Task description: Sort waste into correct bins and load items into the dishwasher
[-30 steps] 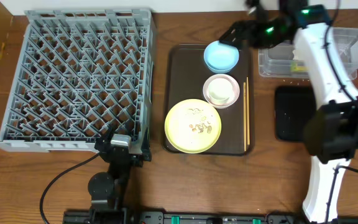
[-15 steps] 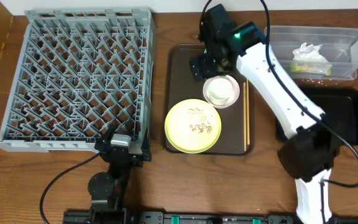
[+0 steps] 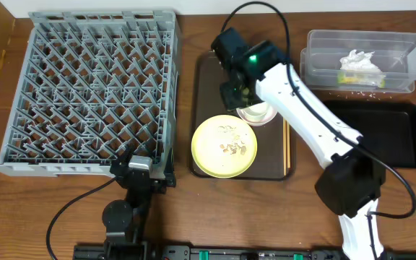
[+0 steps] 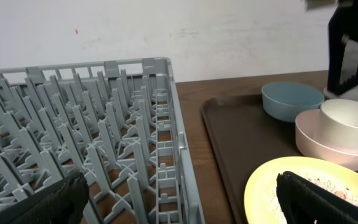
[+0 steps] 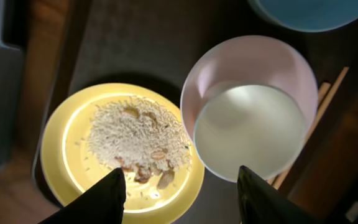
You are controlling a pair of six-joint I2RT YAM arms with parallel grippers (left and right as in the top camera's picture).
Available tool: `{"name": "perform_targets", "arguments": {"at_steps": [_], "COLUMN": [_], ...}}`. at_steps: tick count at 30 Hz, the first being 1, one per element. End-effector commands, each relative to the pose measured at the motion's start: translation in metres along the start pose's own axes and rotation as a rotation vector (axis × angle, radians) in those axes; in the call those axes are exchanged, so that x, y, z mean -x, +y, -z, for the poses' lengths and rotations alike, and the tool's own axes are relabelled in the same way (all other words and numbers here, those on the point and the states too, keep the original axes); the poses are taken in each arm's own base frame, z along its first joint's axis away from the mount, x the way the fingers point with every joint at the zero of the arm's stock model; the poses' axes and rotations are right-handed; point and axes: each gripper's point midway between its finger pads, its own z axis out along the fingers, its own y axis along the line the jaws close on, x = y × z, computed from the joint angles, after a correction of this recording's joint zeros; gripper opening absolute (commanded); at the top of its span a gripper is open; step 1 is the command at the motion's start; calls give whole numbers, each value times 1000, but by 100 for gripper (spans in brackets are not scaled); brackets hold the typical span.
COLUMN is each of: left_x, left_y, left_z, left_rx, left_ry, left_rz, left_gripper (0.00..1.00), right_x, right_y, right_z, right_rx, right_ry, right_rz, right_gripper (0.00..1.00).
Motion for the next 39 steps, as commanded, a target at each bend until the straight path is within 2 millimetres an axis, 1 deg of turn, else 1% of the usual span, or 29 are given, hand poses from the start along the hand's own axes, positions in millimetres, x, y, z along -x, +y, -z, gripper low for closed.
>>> {"name": "perform_targets", "arguments": {"at_steps": [1, 4, 5, 9, 12, 14, 17, 20, 21, 22, 23, 28, 33, 36, 39], "left_x": [-15, -15, -15, -15, -15, -15, -15, -15, -15, -15, -15, -15, -15, -15, -15], "left_y": [-5, -5, -5, -5, -5, -5, -5, -5, -5, -5, -5, -5, -5, -5, -5], "left_z": [-1, -1, -1, -1, -1, -1, -1, -1, -1, -1, -1, -1, -1, -1, -1], "left_rx": [-29, -29, -29, -29, -29, -29, -29, -29, -29, -29, -29, -29, -29, -29, -29], "left_ry": [39, 39, 39, 39, 39, 39, 39, 39, 39, 39, 39, 39, 39, 39, 39], "left_rz": [-3, -3, -3, -3, -3, -3, -3, -3, -3, -3, -3, -3, -3, -3, -3], "left_gripper": [98, 98, 98, 98, 98, 98, 98, 98, 98, 98, 98, 98, 98, 98, 98], "right_x": [-5, -6, -8, -8, -8, -7, -6, -5, -5, -4, -3, 3, 10, 15, 19], "right_y": [-3, -2, -2, -2, -4, -8, -11, -12, -12, -13, -13, -14, -14, -18, -22], "right_z": [-24, -38, -48, -66, -72, -72, -71, -70, -69, -67, -64, -43, -10, 9, 21], "right_rx": [-43, -40, -39, -33, -42, -64, -84, -83, -83, -84, -83, -81, -78, -75, -44], "right_ry": [17, 8, 6, -12, -24, -31, -37, -39, -40, -39, -40, -39, -45, -52, -53], "right_rz": [-25, -26, -26, -27, -28, -28, -28, -30, -31, -33, -34, -39, -46, -58, -78], "right_gripper": [52, 47, 45, 41, 36, 30, 26, 15, 13, 5, 1, 1, 1, 1, 1]}}
